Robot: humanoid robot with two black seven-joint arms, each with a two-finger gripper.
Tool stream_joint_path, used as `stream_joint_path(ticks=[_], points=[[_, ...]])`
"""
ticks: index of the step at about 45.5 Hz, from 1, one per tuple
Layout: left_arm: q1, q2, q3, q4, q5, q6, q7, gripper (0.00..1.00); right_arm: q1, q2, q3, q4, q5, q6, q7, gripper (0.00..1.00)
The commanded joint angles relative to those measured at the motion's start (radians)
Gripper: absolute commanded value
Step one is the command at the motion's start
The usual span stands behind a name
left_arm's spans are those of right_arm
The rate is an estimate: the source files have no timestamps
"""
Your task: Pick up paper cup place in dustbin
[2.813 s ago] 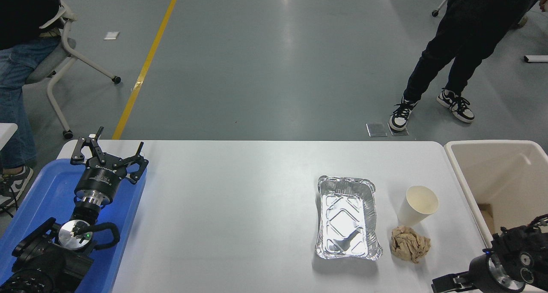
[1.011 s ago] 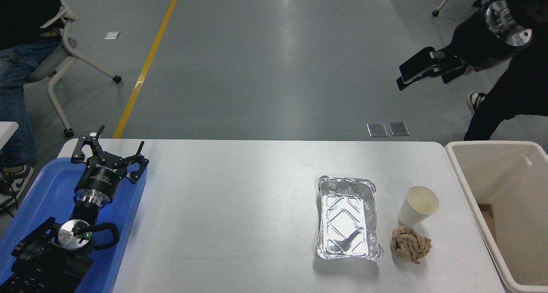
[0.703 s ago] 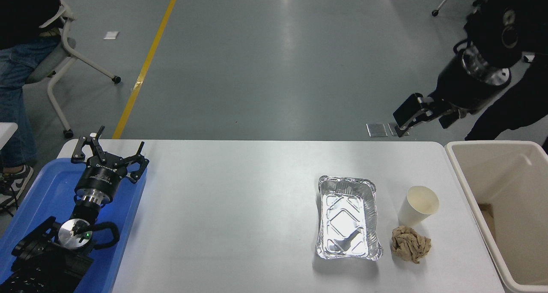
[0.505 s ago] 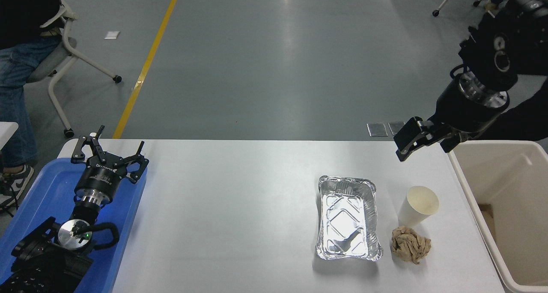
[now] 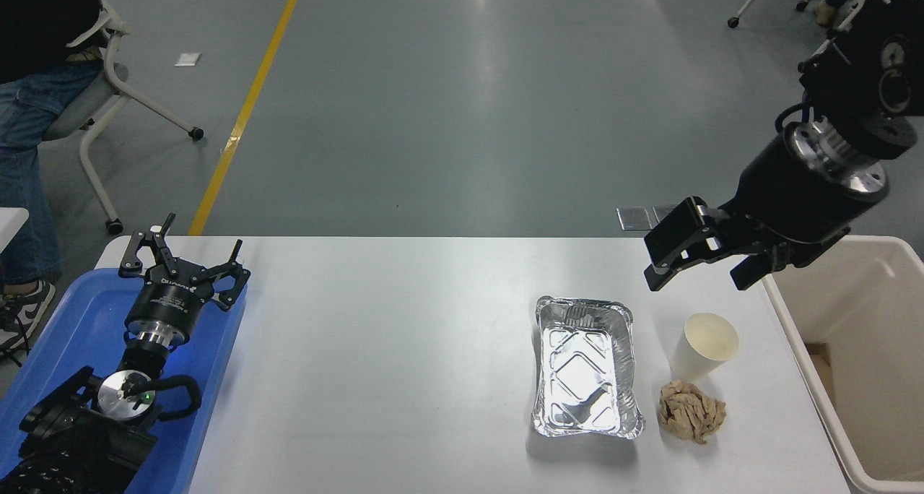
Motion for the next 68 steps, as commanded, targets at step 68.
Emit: stream_joint_path(ticks=[68], points=[[0.0, 0.0, -0.002, 0.001, -0.001, 0.0, 0.0, 0.99, -1.081, -0.168, 0.265, -0.695, -0.291, -0.46, -0.247, 1.0]])
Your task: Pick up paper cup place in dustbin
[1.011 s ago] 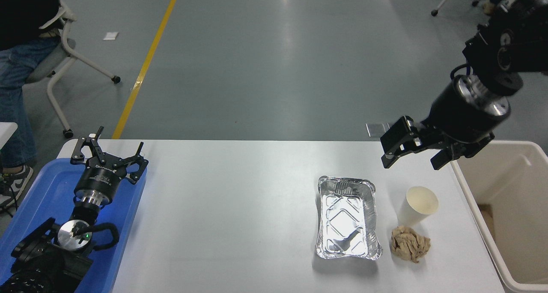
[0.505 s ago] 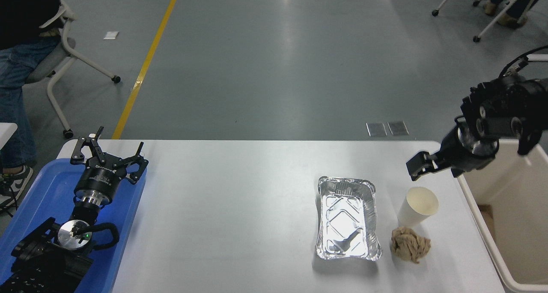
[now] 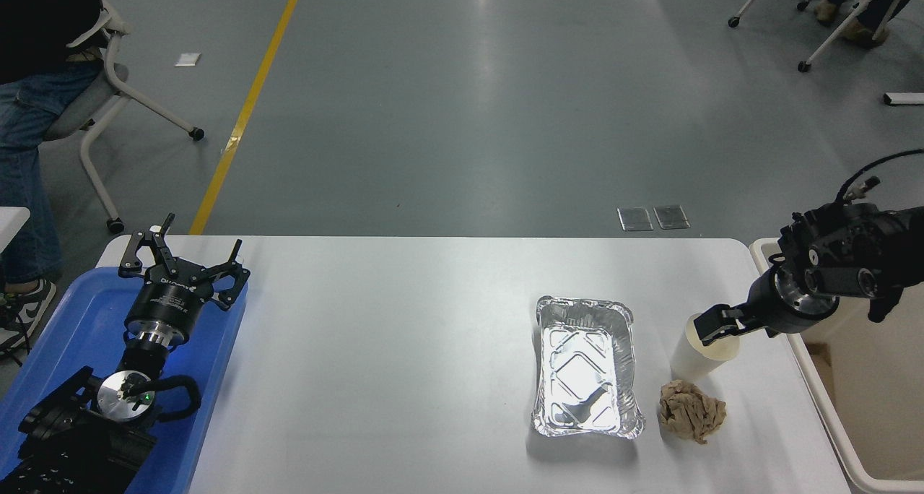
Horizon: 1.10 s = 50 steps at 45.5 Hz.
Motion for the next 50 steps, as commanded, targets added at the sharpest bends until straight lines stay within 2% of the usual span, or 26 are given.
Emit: stream_joint_path(ticks=[1, 4, 7, 9, 12, 17, 18, 19, 21, 42, 50], points=[[0.0, 0.0, 0.0, 0.0, 0.0, 0.0, 0.0, 0.99, -0.081, -0.004, 0.055, -0.087, -0.01, -0.024, -0.008, 1.0], [0.0, 0.0, 0.0, 0.0, 0.0, 0.0, 0.0, 0.99, -0.099, -0.004, 0.066, -0.107, -0.021, -0.024, -0.008, 1.0], [0.0, 0.0, 0.0, 0.0, 0.0, 0.0, 0.0, 0.99, -0.107, -0.006, 0.075, -0.11, -0.049, -0.029, -0.008, 0.94], [0.0, 0.0, 0.0, 0.0, 0.0, 0.0, 0.0, 0.99, -0.11, -0.006, 0.081, -0.11, -0.064, -0.036, -0.008, 0.86], [0.0, 0.0, 0.0, 0.0, 0.0, 0.0, 0.0, 0.99, -0.116, -0.006, 0.083, -0.113, -0.07, -0.048, -0.008, 0.66], [0.0, 0.0, 0.0, 0.0, 0.0, 0.0, 0.0, 0.99, -0.121, -0.007, 0.083, -0.115, -0.07, -0.05, -0.007, 0.55], [0.0, 0.0, 0.0, 0.0, 0.0, 0.0, 0.0, 0.99, -0.121, -0.006, 0.083, -0.115, -0.07, -0.05, -0.005, 0.49], [0.0, 0.0, 0.0, 0.0, 0.0, 0.0, 0.0, 0.99, -0.121, -0.007, 0.083, -0.115, -0.072, -0.05, -0.004, 0.37], [0.0, 0.0, 0.0, 0.0, 0.0, 0.0, 0.0, 0.99, -0.121, -0.007, 0.083, -0.115, -0.072, -0.05, -0.002, 0.0], [0.0, 0.0, 0.0, 0.0, 0.0, 0.0, 0.0, 0.99, -0.104, -0.009, 0.081, -0.102, -0.053, -0.047, 0.006, 0.0], [0.0, 0.0, 0.002, -0.001, 0.002, 0.0, 0.0, 0.99, -0.003, -0.03, 0.021, -0.058, -0.052, -0.033, 0.041, 0.0]])
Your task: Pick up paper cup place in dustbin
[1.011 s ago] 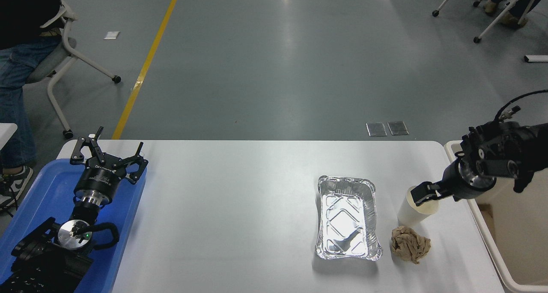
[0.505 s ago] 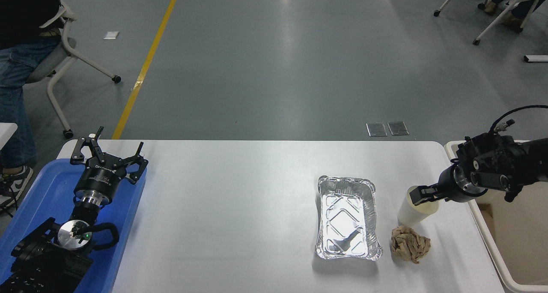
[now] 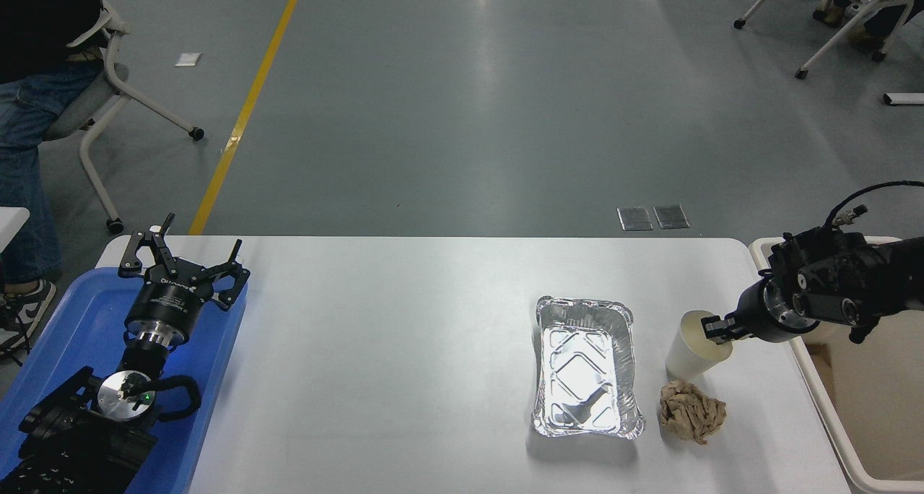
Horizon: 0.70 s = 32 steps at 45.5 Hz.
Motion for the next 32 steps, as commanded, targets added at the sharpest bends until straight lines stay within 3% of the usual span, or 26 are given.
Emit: stream_joint_path(ticks=[1, 6, 16, 32], points=[[0.0, 0.0, 0.001, -0.001, 0.002, 0.0, 0.0, 0.99, 0.113, -0.027, -0.066, 0.058, 0.003, 0.012, 0.033, 0.0], [0.0, 0.0, 0.001, 0.001, 0.002, 0.0, 0.0, 0.99, 0.272, -0.055, -0.155, 0.17, 0.01, 0.013, 0.037, 0.0], [0.0, 0.002, 0.001, -0.001, 0.002, 0.0, 0.002, 0.99, 0.643, -0.069, -0.33, 0.362, 0.041, 0.098, 0.09, 0.0], [0.002, 0.003, 0.001, -0.001, 0.002, 0.0, 0.002, 0.99, 1.078, -0.061, -0.384, 0.48, 0.038, 0.374, 0.088, 0.0]])
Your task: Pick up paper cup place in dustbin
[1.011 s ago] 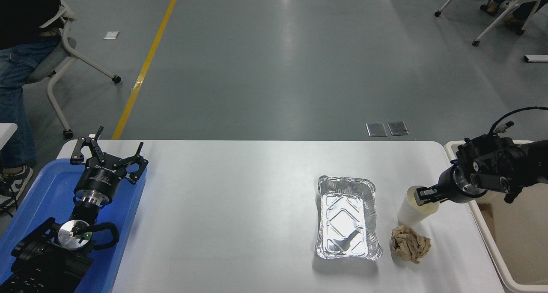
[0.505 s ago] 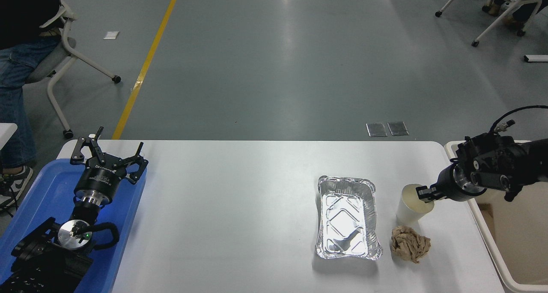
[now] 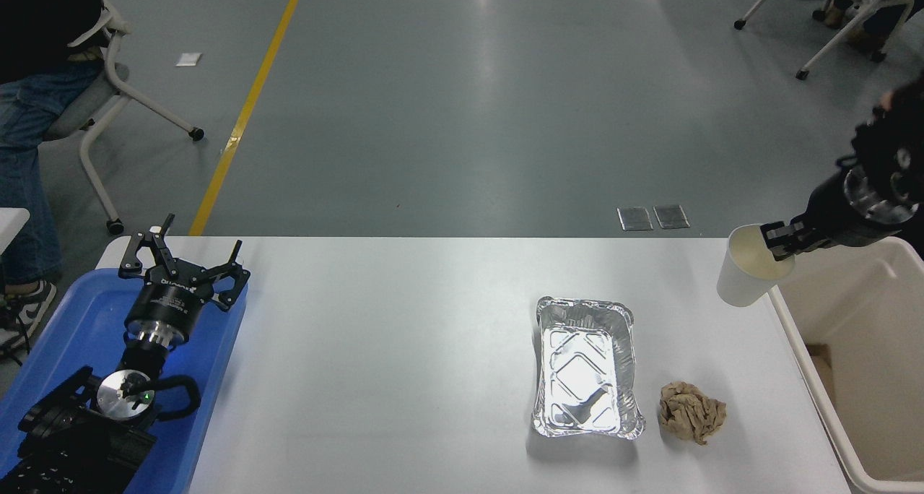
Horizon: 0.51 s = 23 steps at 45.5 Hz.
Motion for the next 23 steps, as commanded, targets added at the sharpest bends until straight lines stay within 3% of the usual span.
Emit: stream_joint_path(ticks=[1, 15, 23], points=[[0.002, 0.001, 0.0, 0.0, 0.0, 0.0, 0.0, 0.99, 0.288, 0.001, -0.052, 0.091, 0.001, 0.168, 0.008, 0.0], [0.0, 0.001, 0.0, 0.0, 0.0, 0.0, -0.001, 0.99, 0.336, -0.012, -0.08, 0.063, -0.02, 0.204, 0.005, 0.0], [0.0, 0.001, 0.0, 0.001, 0.0, 0.0, -0.001, 0.99, 0.247, -0.084, -0.09, -0.078, -0.051, 0.196, 0.0, 0.0]])
